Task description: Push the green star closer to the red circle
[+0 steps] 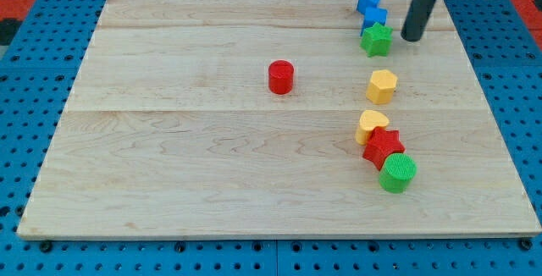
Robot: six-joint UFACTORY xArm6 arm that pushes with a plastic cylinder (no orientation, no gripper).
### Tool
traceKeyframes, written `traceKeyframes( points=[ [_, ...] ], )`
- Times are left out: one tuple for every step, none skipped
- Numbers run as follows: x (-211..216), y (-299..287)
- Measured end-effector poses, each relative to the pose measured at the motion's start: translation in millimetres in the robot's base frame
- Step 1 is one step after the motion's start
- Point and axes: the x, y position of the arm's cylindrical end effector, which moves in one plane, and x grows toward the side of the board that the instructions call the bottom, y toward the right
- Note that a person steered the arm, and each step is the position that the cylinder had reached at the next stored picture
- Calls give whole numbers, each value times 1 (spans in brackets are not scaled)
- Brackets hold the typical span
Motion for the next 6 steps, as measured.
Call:
traceKeyframes(
  points=[
    [0,-74],
    [22,-121],
    [40,-49],
    [73,-43],
    [68,-77],
    [54,-121]
  ],
)
